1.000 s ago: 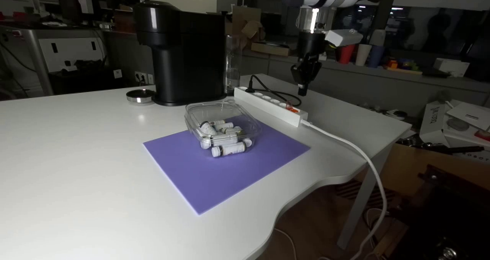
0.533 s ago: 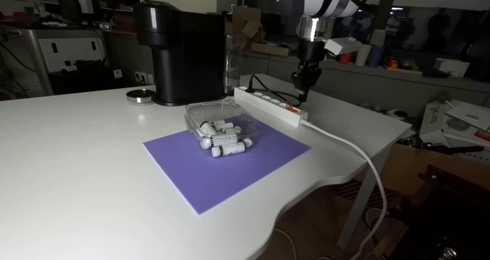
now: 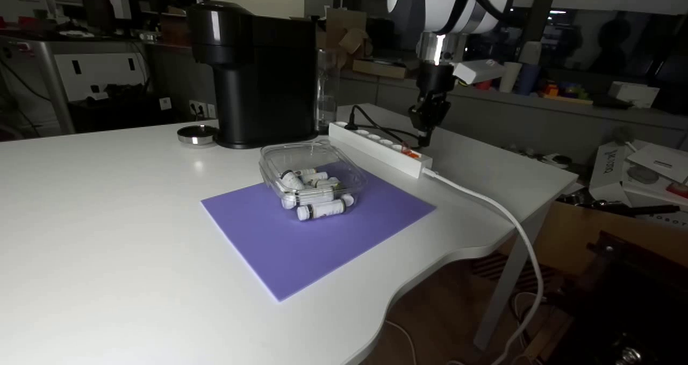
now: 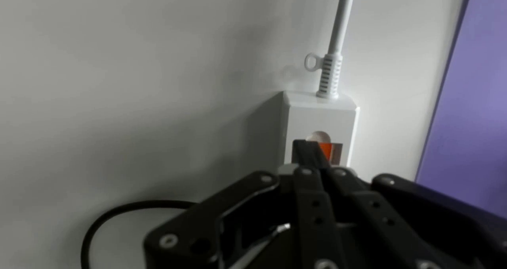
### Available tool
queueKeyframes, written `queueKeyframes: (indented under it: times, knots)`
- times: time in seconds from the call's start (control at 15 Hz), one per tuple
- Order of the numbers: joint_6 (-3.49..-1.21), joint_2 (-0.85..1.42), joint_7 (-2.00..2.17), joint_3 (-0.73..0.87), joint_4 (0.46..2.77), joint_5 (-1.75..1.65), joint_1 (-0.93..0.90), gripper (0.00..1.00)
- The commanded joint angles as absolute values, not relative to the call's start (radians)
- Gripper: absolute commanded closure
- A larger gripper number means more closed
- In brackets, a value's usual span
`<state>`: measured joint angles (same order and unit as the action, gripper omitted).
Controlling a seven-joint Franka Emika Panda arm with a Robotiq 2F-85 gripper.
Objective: Turn on the switch on the adapter
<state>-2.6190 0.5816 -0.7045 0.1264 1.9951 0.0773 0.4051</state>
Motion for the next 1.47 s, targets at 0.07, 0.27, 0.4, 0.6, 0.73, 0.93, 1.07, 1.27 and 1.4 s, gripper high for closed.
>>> queueKeyframes:
  times: [0.07, 0.27, 0.4, 0.6, 0.73, 0.93, 1.07, 1.27, 1.4]
  knots:
    - [-2.598, 0.627, -0.671, 0.102, 1.922, 0.057, 0.417, 1.00]
    - [-2.595, 0.643, -0.668, 0.091, 1.905, 0.056, 0.414, 1.00]
    - [-2.594, 0.649, -0.669, 0.085, 1.901, 0.058, 0.416, 1.00]
    - [-2.593, 0.644, -0.676, 0.077, 1.910, 0.066, 0.427, 1.00]
    - [-2.592, 0.648, -0.675, 0.077, 1.911, 0.064, 0.428, 1.00]
    - [-2.589, 0.655, -0.672, 0.078, 1.908, 0.066, 0.431, 1.00]
    - [-2.587, 0.660, -0.668, 0.080, 1.905, 0.065, 0.432, 1.00]
    - [-2.588, 0.673, -0.660, 0.084, 1.898, 0.061, 0.430, 1.00]
    - [-2.586, 0.683, -0.653, 0.085, 1.890, 0.061, 0.430, 1.00]
